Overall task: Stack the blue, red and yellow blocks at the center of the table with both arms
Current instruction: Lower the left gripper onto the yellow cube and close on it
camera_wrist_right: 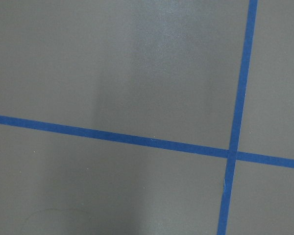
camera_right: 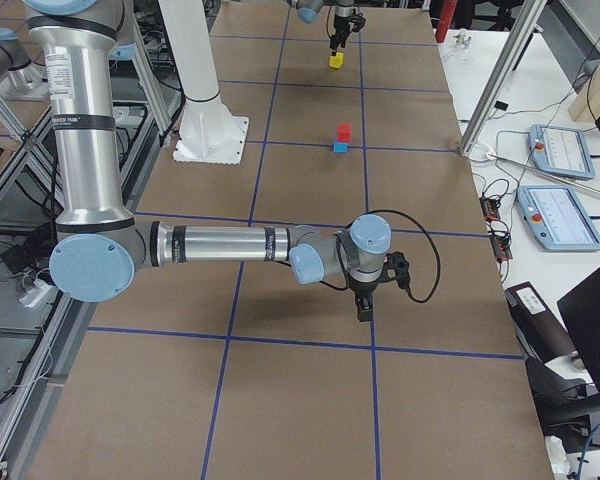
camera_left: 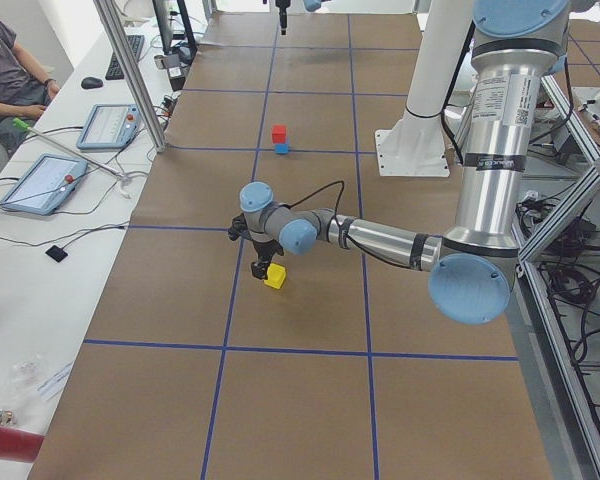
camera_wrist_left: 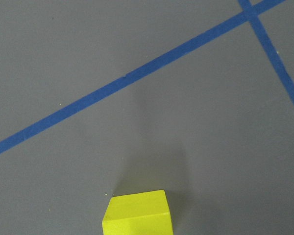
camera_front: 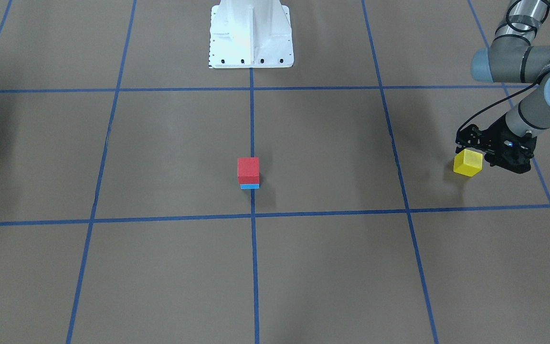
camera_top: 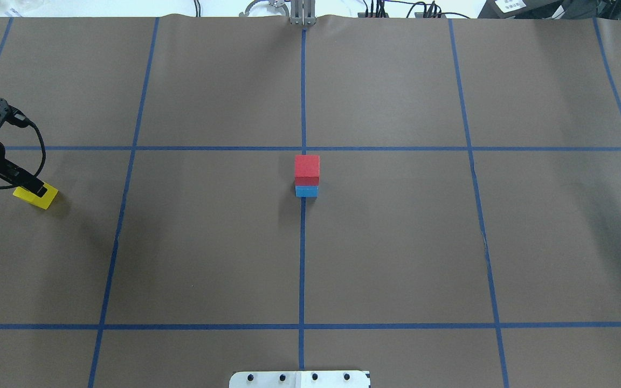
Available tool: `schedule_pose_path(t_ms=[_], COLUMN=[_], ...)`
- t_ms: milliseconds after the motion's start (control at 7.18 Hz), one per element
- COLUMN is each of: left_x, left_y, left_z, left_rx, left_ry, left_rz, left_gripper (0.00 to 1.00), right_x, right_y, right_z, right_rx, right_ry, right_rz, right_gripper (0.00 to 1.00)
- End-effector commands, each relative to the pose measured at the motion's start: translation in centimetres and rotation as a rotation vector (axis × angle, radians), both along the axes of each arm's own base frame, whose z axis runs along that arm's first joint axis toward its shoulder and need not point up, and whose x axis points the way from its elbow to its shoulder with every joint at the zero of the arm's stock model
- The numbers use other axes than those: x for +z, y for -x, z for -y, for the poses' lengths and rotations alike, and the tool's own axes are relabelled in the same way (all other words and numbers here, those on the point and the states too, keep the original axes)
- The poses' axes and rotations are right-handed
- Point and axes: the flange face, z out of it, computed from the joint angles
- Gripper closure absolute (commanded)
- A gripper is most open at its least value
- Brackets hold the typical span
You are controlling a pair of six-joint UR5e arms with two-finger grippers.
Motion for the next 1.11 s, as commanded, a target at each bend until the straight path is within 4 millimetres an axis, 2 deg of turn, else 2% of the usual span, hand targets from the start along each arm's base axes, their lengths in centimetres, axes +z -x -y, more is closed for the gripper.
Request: schedule_pose_path(t_ms=[0, 696, 835, 974], left_x=[1.4, 1.7, 1.7, 1.6], left_y=[-0.2, -1.1, -1.2, -1.2], left_z=[0.1, 0.9, 1.1, 1.1], left_rx=[-0.004, 0.002, -0.006, -0.011], left_ry=[0.029, 0.036, 0.045, 0.048], left_rz=[0.013, 0.019, 0.019, 0.019], left_gripper=[0.0, 0.01, 0.3, 0.84], right_x=[-0.1, -0.3, -0.4, -0.4], right_y=[0.0, 0.0, 0.1, 0.1], right_z=[0.0, 0.1, 0.2, 0.2], right_rx=[0.0, 0.0, 0.0, 0.0], right_ry=[-0.002, -0.005, -0.008, -0.008], right_rz=[0.0, 0.001, 0.002, 0.002], right_gripper=[0.0, 0.0, 0.0, 0.0])
